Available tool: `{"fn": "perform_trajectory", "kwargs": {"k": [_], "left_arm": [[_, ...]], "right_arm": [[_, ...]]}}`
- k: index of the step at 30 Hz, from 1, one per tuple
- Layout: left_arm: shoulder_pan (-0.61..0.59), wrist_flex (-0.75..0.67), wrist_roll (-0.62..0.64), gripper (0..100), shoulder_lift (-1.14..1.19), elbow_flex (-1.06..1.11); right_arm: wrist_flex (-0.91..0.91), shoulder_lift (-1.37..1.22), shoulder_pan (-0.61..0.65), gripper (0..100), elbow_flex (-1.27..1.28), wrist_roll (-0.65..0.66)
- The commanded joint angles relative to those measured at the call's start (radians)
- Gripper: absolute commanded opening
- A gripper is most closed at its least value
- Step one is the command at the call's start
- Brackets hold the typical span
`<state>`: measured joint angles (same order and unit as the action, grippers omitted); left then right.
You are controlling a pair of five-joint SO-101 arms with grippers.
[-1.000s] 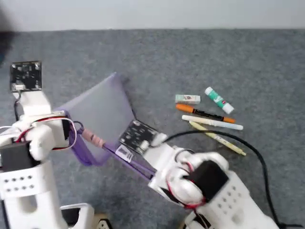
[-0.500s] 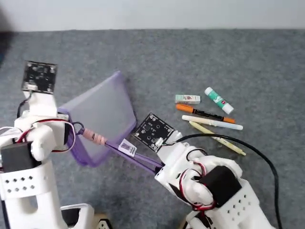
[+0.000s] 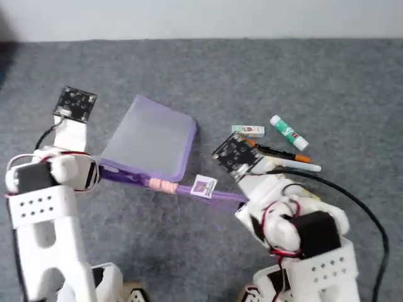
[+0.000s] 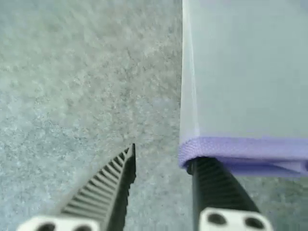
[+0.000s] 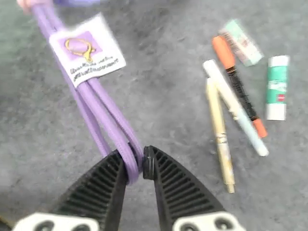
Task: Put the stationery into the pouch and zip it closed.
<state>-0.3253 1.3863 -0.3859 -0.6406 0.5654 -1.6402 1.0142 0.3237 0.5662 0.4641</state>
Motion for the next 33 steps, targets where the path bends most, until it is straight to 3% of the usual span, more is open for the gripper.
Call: {"fn": "perform_trajectory", "kwargs": {"k": [1,13,17,23,28,33], "left_arm": [[-0.018,-0.028,-0.009,17,-0.015,0.008],[-0.003,-0.032,-0.005,17,-0.018,0.062],[0.003,-0.032,-0.005,9,-0.021,0.045],[0.118,-0.038,0.052,2,-0.023,0.035],[0.169,-0.173,0.227,2,-0.023,0.042],[0.173,-0.331,0.27,2,-0.015,0.088]], "right_arm": [[0.01,0.012,-0.036,0.8,-0.075,0.028],[0.012,0.012,-0.084,0.8,-0.163,0.028],[0.013,0.008,-0.11,0.8,-0.222,0.026],[0.119,0.008,-0.113,0.8,-0.321,0.025],[0.206,0.005,-0.114,0.8,-0.341,0.025],[0.268,0.01,-0.114,0.8,-0.341,0.025]]}}
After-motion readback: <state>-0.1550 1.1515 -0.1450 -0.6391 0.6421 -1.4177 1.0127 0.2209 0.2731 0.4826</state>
